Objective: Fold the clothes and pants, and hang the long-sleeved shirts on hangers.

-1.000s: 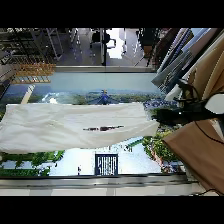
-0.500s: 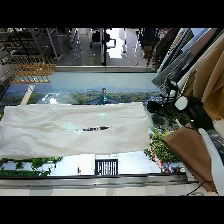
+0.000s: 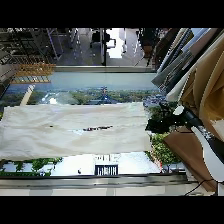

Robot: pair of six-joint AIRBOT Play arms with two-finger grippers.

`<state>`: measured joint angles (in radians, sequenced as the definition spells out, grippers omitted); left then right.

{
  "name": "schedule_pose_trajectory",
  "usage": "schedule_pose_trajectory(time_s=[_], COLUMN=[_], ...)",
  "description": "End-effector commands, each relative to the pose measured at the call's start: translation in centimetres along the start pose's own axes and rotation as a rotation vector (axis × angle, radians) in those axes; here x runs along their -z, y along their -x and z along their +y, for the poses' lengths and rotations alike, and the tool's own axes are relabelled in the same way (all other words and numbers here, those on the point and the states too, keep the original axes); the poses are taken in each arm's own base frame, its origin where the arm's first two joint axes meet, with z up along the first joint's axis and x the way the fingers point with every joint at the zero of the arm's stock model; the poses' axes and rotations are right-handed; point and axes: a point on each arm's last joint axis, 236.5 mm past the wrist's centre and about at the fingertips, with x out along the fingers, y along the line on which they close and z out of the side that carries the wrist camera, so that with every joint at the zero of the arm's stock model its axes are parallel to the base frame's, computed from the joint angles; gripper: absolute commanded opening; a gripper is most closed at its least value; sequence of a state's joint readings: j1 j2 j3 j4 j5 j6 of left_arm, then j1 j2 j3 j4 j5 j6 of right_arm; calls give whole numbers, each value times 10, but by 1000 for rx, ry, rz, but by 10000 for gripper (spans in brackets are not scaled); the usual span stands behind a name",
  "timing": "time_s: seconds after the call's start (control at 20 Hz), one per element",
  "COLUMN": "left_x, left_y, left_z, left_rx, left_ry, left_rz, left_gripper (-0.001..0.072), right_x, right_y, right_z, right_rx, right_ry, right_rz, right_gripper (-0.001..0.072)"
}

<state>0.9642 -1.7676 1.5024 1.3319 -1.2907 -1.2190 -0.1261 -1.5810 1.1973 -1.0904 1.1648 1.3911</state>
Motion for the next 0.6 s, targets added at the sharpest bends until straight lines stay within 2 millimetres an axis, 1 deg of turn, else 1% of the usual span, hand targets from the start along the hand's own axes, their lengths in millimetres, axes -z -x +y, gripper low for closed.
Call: schedule_pose_trajectory(time_s=[0.0, 0.1, 0.15, 0.2, 0.25, 0.4, 0.45, 0.55], left_x=[2, 2, 2, 2, 2, 2, 2, 2], left_y=[0, 0, 0, 0, 0, 0, 0, 0], left_z=[0, 0, 0, 0, 0, 0, 0, 0], left_rx=[0, 0, 0, 0, 0, 0, 0, 0], left_ry=[-2, -1, -1, -2, -2, -1, -2, -2], left_rz=[9, 9, 9, 9, 9, 9, 8, 8], left_gripper=[11, 11, 10, 11, 11, 11, 11, 11], right_x=[14, 18, 24, 30, 35, 33, 33, 33], right_y=[-9, -9, -9, -9, -8, -8, -8, -8], right_z=[-7, -6, -5, -3, -2, -2, -2, -2], right_rx=[-13, -16, -22, -29, -31, -31, -31, -31], right_ry=[14, 16, 26, 42, 45, 52, 52, 52], right_rz=[44, 62, 86, 112, 133, 124, 124, 124], right_gripper=[440, 435, 394, 388, 354, 336, 291, 285])
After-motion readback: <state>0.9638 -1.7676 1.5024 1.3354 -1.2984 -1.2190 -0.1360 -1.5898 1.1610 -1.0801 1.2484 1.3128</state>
